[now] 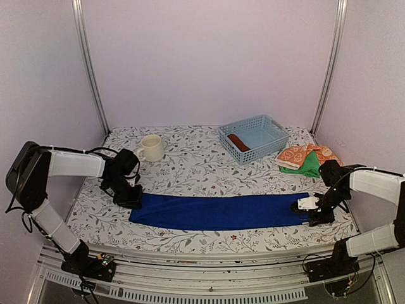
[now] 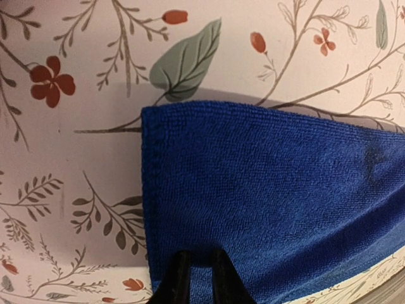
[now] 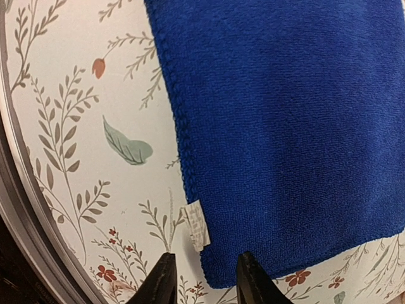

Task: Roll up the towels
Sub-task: Adjust the towel at the center of the board, then pick up the towel from the center of the board.

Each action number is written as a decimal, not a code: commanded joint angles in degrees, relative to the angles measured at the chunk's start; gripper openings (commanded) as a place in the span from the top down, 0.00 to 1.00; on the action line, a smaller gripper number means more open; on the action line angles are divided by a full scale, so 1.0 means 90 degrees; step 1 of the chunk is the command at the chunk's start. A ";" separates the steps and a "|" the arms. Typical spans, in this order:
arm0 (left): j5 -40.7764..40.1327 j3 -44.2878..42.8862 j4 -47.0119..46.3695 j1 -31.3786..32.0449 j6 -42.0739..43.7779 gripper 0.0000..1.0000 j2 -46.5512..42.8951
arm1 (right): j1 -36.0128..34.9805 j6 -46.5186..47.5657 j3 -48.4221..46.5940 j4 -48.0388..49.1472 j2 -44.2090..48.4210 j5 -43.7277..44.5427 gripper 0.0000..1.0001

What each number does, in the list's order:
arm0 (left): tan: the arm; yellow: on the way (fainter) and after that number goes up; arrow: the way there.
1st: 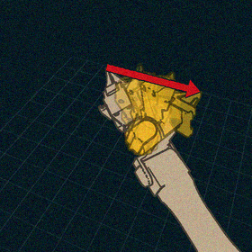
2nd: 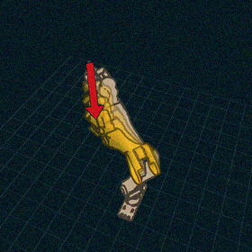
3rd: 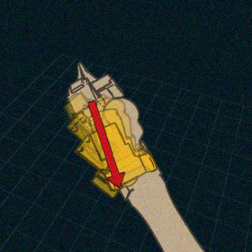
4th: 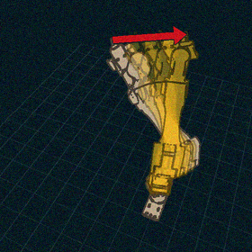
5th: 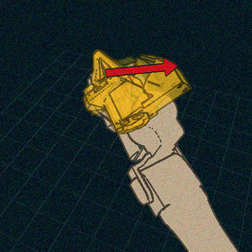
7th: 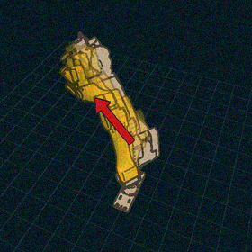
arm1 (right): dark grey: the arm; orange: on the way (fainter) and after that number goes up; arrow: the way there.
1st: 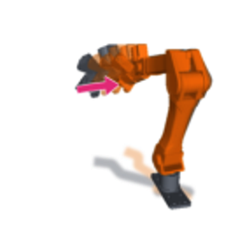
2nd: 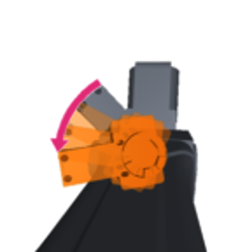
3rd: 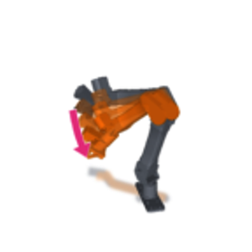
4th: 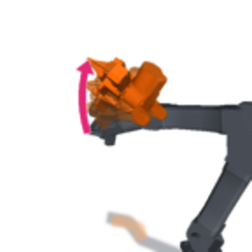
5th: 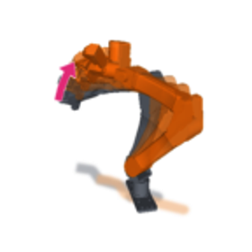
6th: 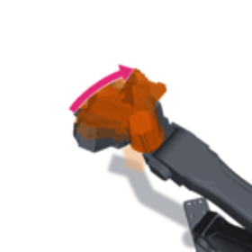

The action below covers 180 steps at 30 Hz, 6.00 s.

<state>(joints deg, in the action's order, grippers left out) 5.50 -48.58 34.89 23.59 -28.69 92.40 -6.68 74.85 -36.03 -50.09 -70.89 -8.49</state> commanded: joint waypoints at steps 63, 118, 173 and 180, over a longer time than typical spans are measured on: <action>0.0290 -0.0278 -0.0394 0.0457 0.0336 0.86 -0.0586 | 0.0740 -0.3370 -0.1891 0.0223 -0.1546 -0.1741 0.02; 0.0210 0.0073 -0.1143 0.0494 0.0688 0.86 -0.0928 | 0.1996 -0.5270 -0.3380 0.0432 -0.3419 -0.0589 0.60; 0.0003 -0.0036 -0.1055 0.0495 0.0888 0.85 -0.0726 | 0.1168 -0.5406 -0.2792 0.0765 -0.3962 0.1196 0.57; -0.0015 -0.0009 -0.1054 0.0494 0.0883 0.85 -0.0741 | 0.1321 -0.5363 -0.2665 0.0846 -0.4155 0.1374 0.82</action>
<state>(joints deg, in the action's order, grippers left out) 5.87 -47.86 25.63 27.22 -21.21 85.30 3.86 26.13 -63.29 -43.22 -104.20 -1.72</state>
